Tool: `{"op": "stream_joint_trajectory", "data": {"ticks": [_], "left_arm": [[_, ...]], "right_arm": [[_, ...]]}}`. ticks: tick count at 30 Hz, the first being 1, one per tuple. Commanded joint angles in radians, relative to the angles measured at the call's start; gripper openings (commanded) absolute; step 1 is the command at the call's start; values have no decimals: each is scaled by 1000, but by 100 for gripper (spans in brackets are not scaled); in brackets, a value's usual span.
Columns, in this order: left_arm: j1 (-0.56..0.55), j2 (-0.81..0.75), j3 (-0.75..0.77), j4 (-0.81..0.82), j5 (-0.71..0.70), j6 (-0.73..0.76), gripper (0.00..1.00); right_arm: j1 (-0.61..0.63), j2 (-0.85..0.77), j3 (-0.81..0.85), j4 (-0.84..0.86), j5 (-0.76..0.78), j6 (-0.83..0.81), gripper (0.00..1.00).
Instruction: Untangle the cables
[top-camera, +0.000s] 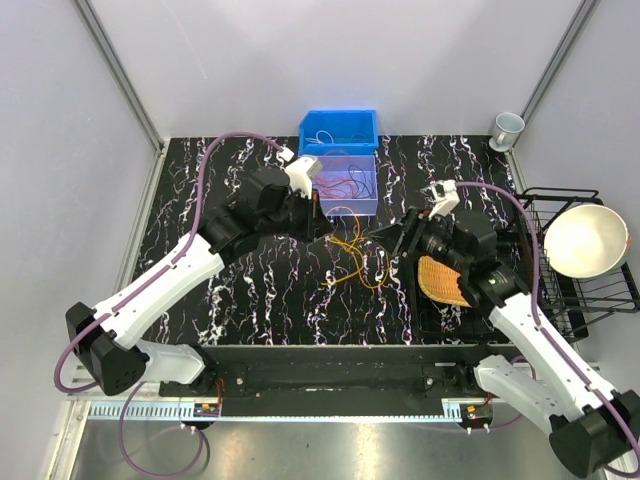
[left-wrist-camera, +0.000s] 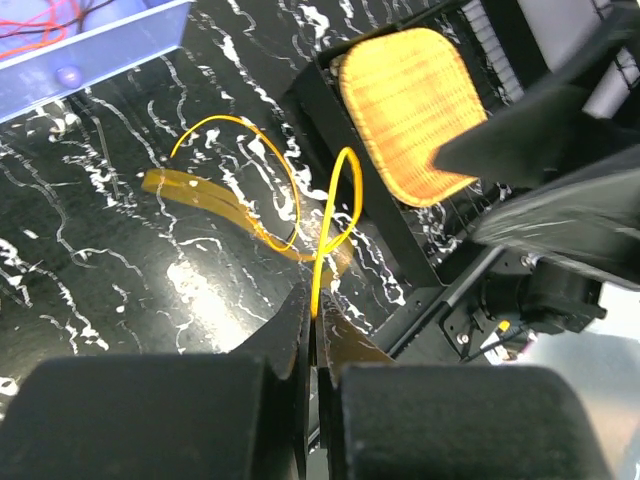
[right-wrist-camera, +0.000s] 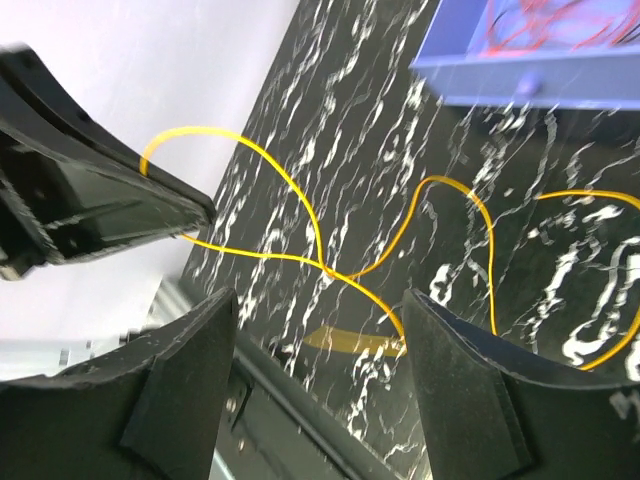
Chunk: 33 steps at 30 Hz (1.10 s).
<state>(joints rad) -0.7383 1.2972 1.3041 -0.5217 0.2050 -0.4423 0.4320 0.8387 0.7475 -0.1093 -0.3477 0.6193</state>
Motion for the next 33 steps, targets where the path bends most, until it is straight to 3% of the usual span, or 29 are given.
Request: {"op": "stream_joint_trajectory", "data": {"ticks": [1,15,18,19,22,23,26,33], "left_arm": [[-1,-12,18,58,88,37,0],[-3,34,41,29,220,60,0],[-3,37,38,46,247,54,0],[-3,37,32,52,252,53,0],[-1,37,27,57,257,47,0],[-3,33,24,58,257,48,0],[-3,18,11,57,252,54,0],[-3,-9,-28,42,202,73,0]], "right_arm": [[5,49,26,88,-143,-24,73],[5,175,99,166,-209,-29,72],[5,186,93,183,-209,-17,59],[5,194,87,187,-209,-12,48],[5,195,76,192,-208,-9,30],[4,192,73,191,-205,-7,18],[5,163,69,191,-179,-1,1],[5,125,108,157,-135,-3,0]]}}
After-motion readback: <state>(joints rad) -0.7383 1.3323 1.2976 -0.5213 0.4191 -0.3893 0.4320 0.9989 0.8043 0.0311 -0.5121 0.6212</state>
